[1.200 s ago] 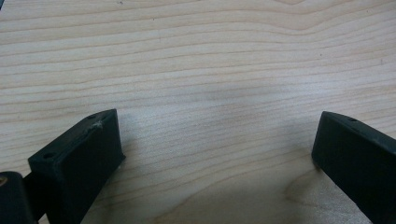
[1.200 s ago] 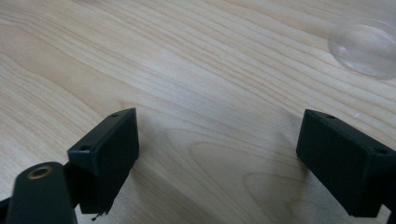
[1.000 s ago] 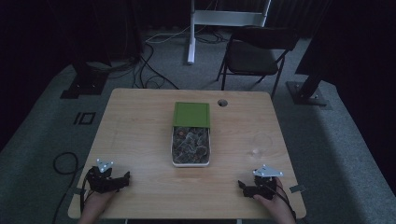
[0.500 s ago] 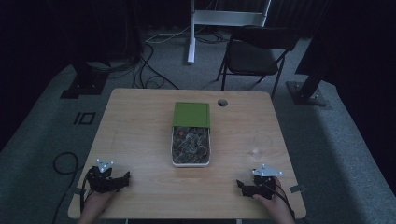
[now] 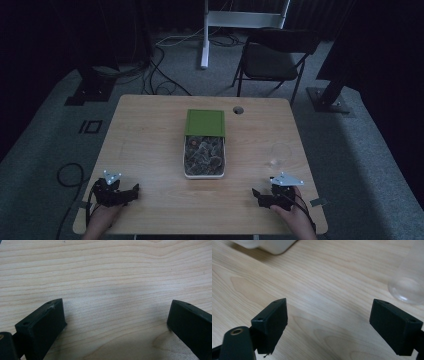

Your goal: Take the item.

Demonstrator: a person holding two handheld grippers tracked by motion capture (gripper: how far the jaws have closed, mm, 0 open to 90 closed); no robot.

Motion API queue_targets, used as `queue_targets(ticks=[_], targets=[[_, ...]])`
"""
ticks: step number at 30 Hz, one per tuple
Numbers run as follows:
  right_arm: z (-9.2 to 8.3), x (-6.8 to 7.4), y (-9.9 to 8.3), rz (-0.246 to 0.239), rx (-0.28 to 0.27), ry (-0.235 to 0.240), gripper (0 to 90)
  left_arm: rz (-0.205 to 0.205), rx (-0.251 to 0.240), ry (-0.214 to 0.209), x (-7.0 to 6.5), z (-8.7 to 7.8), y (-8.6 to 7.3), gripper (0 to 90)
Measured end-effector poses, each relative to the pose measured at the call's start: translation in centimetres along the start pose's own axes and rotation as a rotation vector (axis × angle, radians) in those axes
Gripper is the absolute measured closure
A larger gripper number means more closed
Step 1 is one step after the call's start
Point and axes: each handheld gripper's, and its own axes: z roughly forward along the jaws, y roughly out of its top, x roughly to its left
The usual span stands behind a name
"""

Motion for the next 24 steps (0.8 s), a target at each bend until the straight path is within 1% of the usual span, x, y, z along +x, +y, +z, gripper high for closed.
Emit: queue_targets(ticks=[1,5,10,14,17,19,24], targets=[[-0.2,0.2,0.5,-0.006,-0.012,0.003,16.0,0.0,0.0,0.0,0.0,0.0,0.0,2.1],[-0.5,0.4,1.5,-0.014,-0.034,0.003,16.1,0.001,0.0,-0.001,0.0,0.0,0.0,2.1],[-0.7,0.8,2.7,0.001,-0.058,0.01,16.0,0.001,0.0,-0.002,0.0,0.0,0.0,2.1],[-0.6,1.2,3.5,-0.018,-0.071,0.017,16.0,0.001,0.0,-0.001,0.0,0.0,0.0,2.1],[-0.6,1.4,3.9,-0.02,-0.076,0.019,16.0,0.001,0.0,-0.002,0.0,0.0,0.0,2.1],[-0.5,1.7,4.7,-0.03,-0.087,0.021,16.0,0.004,0.002,-0.002,0.0,0.0,0.0,2.1],[-0.6,2.1,6.0,-0.038,-0.106,0.031,16.0,0.003,0.0,-0.003,0.0,0.0,0.0,2.1]])
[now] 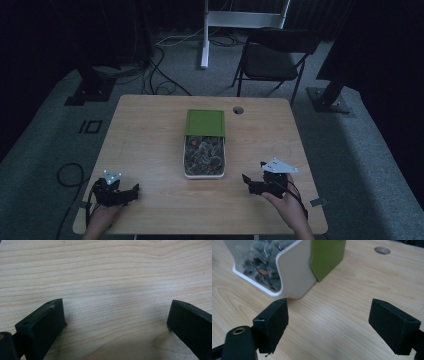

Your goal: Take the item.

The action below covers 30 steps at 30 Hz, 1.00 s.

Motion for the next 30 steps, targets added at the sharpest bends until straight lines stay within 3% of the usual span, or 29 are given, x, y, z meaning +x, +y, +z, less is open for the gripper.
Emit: queue_targets(ticks=[12,30], targets=[[0.9,1.2,2.7,-0.03,-0.026,0.033,16.0,0.0,0.0,0.0,0.0,0.0,0.0,2.1],[2.3,3.0,5.1,-0.071,-0.043,0.077,16.2,-0.002,0.0,0.0,0.0,0.0,0.0,2.1]])
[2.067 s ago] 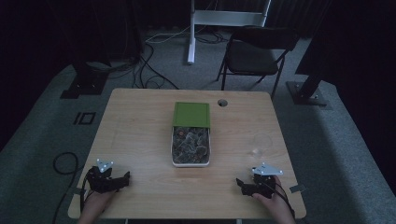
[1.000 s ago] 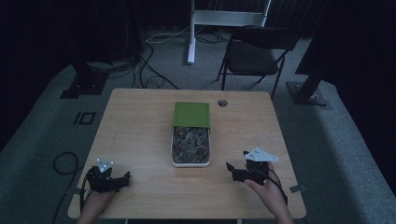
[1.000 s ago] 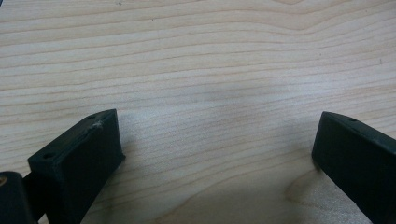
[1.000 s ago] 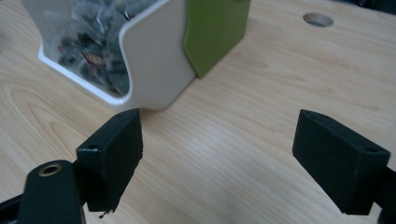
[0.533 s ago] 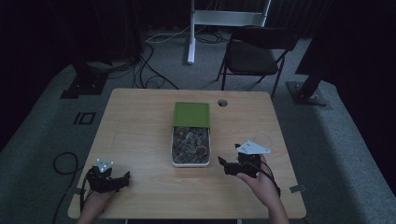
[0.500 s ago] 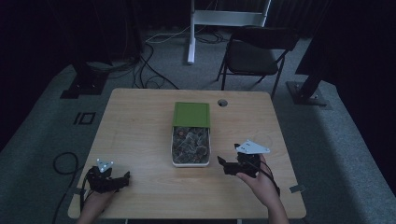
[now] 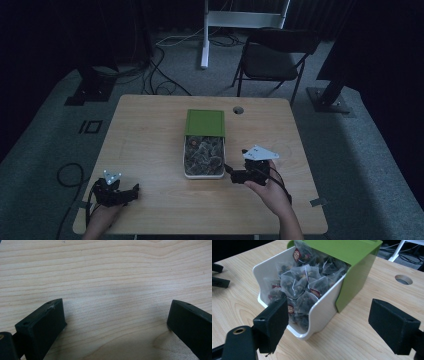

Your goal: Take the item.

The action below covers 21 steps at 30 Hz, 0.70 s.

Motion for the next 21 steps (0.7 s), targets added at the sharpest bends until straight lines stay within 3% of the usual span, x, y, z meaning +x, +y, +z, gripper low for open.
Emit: queue_targets(ticks=[21], targets=[[2.3,2.2,2.5,-0.042,-0.016,0.037,22.0,0.003,0.001,0.0,0.0,0.0,0.0,2.1]])
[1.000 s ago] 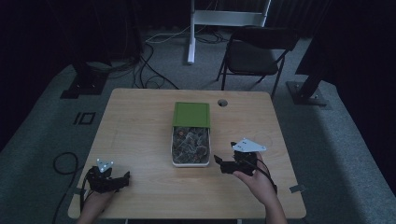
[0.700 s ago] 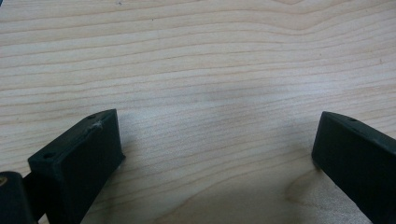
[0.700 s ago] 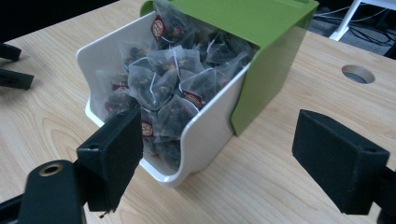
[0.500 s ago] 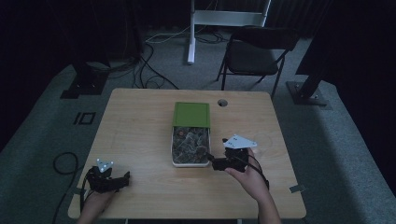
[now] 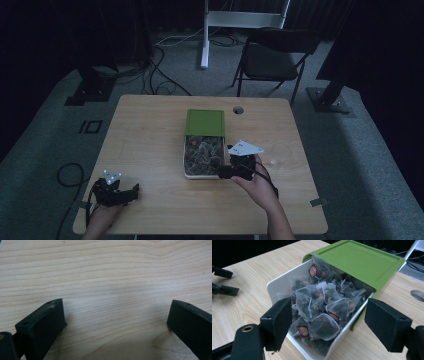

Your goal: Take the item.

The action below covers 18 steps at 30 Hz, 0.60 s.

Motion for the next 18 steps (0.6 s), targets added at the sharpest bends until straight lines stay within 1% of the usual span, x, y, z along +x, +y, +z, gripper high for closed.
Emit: queue_targets(ticks=[9,14,18], targets=[[1.2,0.8,0.5,-0.001,-0.001,0.017,24.6,-0.003,-0.001,0.0,0.0,0.0,0.0,2.2],[2.3,1.6,0.4,-0.001,0.012,0.036,28.6,-0.003,-0.001,0.0,0.0,0.0,0.0,2.2],[3.0,2.0,0.1,-0.008,0.029,0.038,32.6,-0.005,-0.003,0.0,0.0,0.0,0.0,2.2]])
